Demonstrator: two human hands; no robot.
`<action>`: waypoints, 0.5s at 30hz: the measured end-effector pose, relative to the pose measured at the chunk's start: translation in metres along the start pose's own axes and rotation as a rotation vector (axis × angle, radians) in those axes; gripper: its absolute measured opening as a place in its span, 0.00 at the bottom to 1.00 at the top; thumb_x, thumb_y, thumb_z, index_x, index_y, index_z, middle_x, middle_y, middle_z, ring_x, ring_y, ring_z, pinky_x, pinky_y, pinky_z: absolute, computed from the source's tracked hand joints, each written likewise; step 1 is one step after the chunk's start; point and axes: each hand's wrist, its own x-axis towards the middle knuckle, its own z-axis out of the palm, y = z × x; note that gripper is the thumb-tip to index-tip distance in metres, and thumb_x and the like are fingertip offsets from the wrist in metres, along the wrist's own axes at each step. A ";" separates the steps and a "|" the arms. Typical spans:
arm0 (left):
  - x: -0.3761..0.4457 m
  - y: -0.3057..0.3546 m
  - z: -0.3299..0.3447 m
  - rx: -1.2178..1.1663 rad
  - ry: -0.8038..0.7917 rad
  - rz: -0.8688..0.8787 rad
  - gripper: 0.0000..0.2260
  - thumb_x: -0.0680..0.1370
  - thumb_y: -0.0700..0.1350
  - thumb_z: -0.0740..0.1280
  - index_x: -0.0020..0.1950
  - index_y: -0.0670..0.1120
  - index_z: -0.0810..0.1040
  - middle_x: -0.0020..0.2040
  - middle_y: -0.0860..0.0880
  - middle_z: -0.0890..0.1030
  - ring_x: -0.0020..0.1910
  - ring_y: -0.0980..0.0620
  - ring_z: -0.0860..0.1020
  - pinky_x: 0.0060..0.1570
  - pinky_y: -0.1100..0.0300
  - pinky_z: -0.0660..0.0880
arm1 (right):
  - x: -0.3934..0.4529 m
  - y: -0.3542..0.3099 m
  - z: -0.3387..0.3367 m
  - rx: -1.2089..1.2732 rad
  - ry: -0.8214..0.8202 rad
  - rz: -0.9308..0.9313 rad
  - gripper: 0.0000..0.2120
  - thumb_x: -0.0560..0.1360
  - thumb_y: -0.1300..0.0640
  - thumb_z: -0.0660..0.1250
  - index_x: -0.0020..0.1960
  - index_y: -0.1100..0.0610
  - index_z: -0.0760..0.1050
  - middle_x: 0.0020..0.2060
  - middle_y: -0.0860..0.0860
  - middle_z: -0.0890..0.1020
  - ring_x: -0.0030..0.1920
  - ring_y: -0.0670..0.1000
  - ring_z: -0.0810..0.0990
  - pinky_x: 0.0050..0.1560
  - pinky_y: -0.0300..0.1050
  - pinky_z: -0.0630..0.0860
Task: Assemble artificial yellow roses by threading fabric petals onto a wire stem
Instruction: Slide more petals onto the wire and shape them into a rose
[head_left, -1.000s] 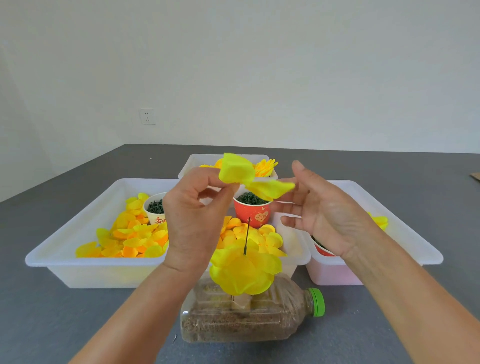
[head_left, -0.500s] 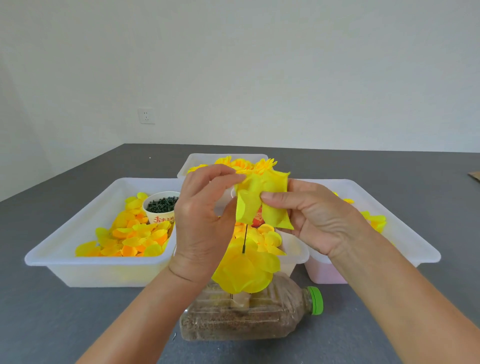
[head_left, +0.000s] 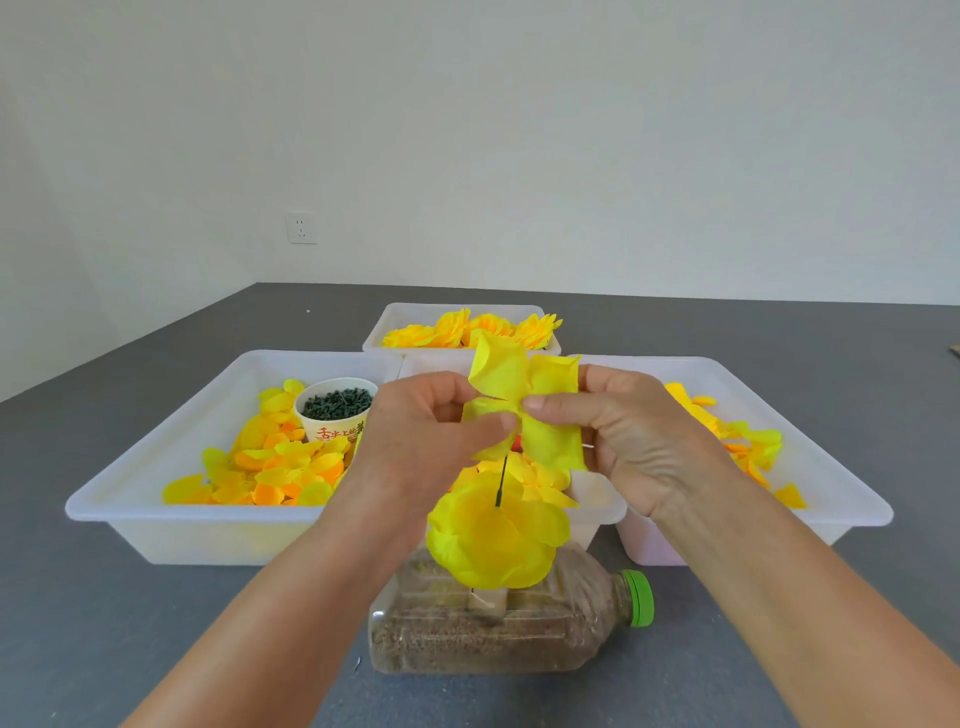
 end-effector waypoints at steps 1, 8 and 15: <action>0.002 -0.002 -0.003 -0.048 -0.021 -0.046 0.03 0.69 0.36 0.72 0.41 0.40 0.81 0.40 0.39 0.82 0.40 0.42 0.79 0.51 0.41 0.76 | 0.000 0.000 0.000 0.027 -0.034 0.026 0.23 0.54 0.59 0.74 0.49 0.60 0.81 0.41 0.56 0.84 0.36 0.52 0.83 0.35 0.44 0.80; 0.010 -0.006 -0.012 -0.149 -0.043 -0.107 0.06 0.72 0.39 0.69 0.35 0.45 0.82 0.36 0.46 0.83 0.37 0.49 0.79 0.43 0.56 0.76 | 0.003 0.000 0.000 0.095 -0.100 0.072 0.22 0.56 0.58 0.72 0.50 0.59 0.80 0.43 0.55 0.84 0.37 0.51 0.84 0.36 0.43 0.81; 0.016 0.001 -0.013 -0.174 -0.083 -0.126 0.04 0.72 0.39 0.69 0.37 0.44 0.80 0.33 0.48 0.83 0.31 0.54 0.81 0.33 0.63 0.78 | 0.006 -0.008 0.004 0.093 -0.104 0.080 0.08 0.69 0.65 0.68 0.48 0.59 0.79 0.37 0.55 0.83 0.32 0.50 0.82 0.34 0.41 0.80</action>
